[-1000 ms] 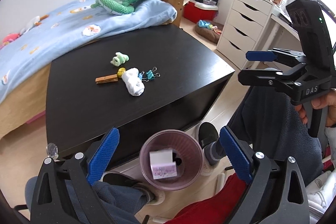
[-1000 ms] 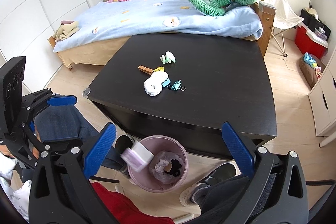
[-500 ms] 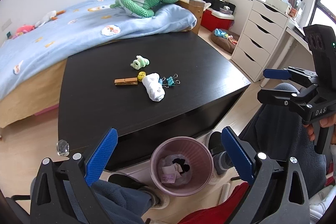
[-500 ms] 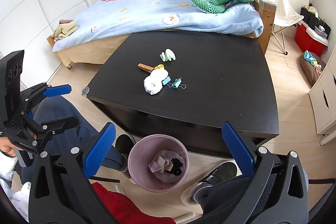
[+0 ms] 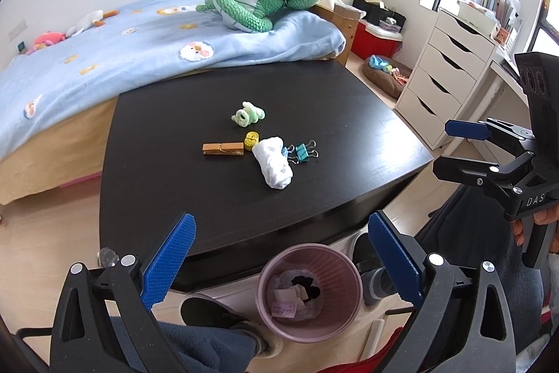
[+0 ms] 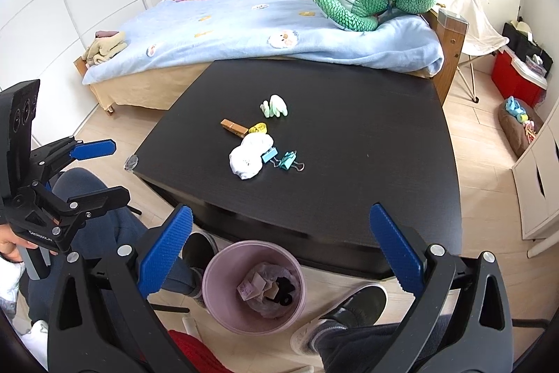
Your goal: Collect trash
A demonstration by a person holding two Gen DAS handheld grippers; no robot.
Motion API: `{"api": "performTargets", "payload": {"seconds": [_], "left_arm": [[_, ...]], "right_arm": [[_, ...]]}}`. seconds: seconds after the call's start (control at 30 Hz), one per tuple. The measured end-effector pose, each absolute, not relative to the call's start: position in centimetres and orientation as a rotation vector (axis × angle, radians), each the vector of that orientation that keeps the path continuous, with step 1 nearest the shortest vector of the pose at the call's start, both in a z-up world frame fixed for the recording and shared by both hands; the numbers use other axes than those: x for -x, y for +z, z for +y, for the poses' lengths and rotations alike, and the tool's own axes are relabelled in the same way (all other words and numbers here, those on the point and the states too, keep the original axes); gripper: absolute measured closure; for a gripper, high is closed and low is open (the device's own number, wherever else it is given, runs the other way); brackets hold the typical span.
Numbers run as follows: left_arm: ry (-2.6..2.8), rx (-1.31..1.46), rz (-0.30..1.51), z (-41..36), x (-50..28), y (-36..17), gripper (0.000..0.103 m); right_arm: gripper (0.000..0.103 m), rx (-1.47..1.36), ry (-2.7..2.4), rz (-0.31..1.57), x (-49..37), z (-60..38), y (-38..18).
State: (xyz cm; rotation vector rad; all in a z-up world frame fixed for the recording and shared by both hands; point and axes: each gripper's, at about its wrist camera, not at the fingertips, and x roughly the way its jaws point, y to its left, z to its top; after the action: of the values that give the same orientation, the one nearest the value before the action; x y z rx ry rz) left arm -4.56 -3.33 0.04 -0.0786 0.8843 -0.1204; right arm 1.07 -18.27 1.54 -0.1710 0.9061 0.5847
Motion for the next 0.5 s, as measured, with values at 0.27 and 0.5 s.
{"api": "performTargets", "payload": {"seconds": [0.27,0.5], "left_arm": [[-0.113,0.083,0.915,-2.8,1.1,-1.0,0.008],[-0.116,0.118,0.966,-2.4,-2.2,-2.6,0.008]], "right_arm": [[0.004,0.174,0.565,0.915,-3.3,-18.0,0.8],[0.004,0.161,0.551,0.942,-4.8,-18.1,-0.2]]}}
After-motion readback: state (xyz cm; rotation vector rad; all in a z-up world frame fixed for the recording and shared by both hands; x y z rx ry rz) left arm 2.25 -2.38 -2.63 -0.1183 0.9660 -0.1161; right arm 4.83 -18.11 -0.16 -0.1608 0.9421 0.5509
